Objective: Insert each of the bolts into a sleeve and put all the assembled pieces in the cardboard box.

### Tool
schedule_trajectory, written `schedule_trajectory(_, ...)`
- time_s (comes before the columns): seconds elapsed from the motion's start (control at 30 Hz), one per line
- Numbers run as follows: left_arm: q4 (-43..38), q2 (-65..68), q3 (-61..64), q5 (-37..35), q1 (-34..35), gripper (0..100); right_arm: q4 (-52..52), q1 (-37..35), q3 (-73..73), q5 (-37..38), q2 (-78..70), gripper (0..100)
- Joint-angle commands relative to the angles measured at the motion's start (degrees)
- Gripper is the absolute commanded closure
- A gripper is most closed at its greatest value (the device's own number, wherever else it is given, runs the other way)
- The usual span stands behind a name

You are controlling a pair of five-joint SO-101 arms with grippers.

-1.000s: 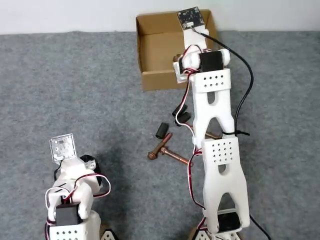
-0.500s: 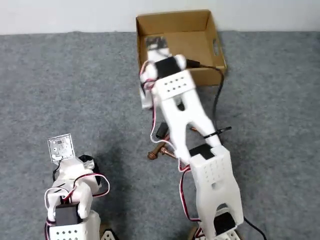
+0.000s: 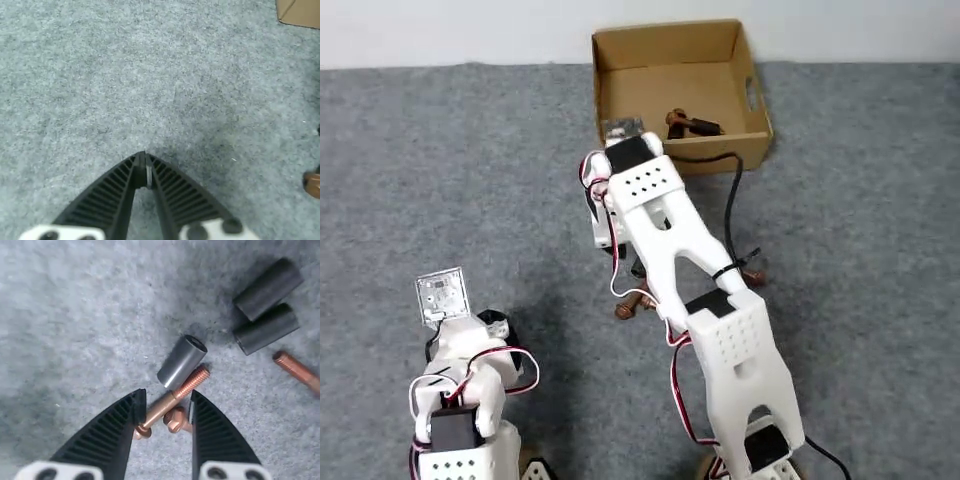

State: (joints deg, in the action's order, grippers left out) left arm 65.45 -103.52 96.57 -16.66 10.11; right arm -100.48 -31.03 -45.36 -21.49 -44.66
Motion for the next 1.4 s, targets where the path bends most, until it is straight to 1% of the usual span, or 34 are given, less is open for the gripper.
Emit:
schedule_trajectory(0.0, -1.6, -0.4, -0.2, -0.4, 0.4, 100, -0.5, 1.0, -0.4, -0.5, -1.0, 86.1)
schedule_trajectory(0.27, -1.6, -0.4, -0.2, -0.4, 0.4, 100, 4.5, 2.9, -0.4, -0.4, -6.2, 86.1)
schedule_trajectory(0.5, -1.7, -0.4, -0.2, -0.4, 0.4, 100, 12.8, 2.9, -0.5, -0.2, -9.3, 86.7)
schedule_trajectory(0.57, -1.7, -0.4, -0.2, -0.4, 0.4, 100, 13.7, 2.7, -0.5, -0.2, -9.4, 90.3)
schedule_trajectory(0.63, -1.7, -0.4, -0.2, -0.4, 0.4, 100, 13.7, 2.5, -0.5, -0.2, -8.9, 98.9)
schedule_trajectory(0.67, -1.7, -0.4, -0.2, -0.4, 0.4, 100, 13.1, 2.5, -0.5, -0.2, -8.7, 99.3)
schedule_trajectory(0.7, -1.7, -0.4, -0.2, -0.4, 0.4, 100, 12.4, 2.6, -0.5, -0.2, -8.6, 97.4)
schedule_trajectory(0.83, -1.7, -0.4, -0.2, -0.4, 0.4, 100, 7.2, 3.4, -3.3, -0.2, -5.7, 98.7)
schedule_trajectory(0.93, -1.7, -0.4, -0.2, -0.4, 0.4, 100, 1.6, 3.6, -7.8, -0.1, -2.3, 99.1)
schedule_trajectory(1.0, -1.7, -0.4, -0.2, -0.4, 0.4, 100, -2.1, 3.6, -10.3, 1.4, 0.0, 99.1)
schedule_trajectory(1.1, -1.7, -0.4, -0.2, -0.4, 0.4, 100, -2.4, 3.8, -11.1, 2.5, 5.2, 99.1)
schedule_trajectory(1.17, -1.7, -0.4, -0.2, -0.4, 0.4, 100, -2.4, 3.8, -10.7, 4.2, 9.0, 99.1)
schedule_trajectory(1.27, -1.7, -0.4, -0.2, -0.4, 0.4, 100, -2.6, 3.7, -7.9, 4.5, 15.5, 99.1)
schedule_trajectory(1.37, -1.7, -0.4, -0.2, -0.4, 0.4, 100, -2.6, 3.7, 1.1, 4.4, 23.6, 99.1)
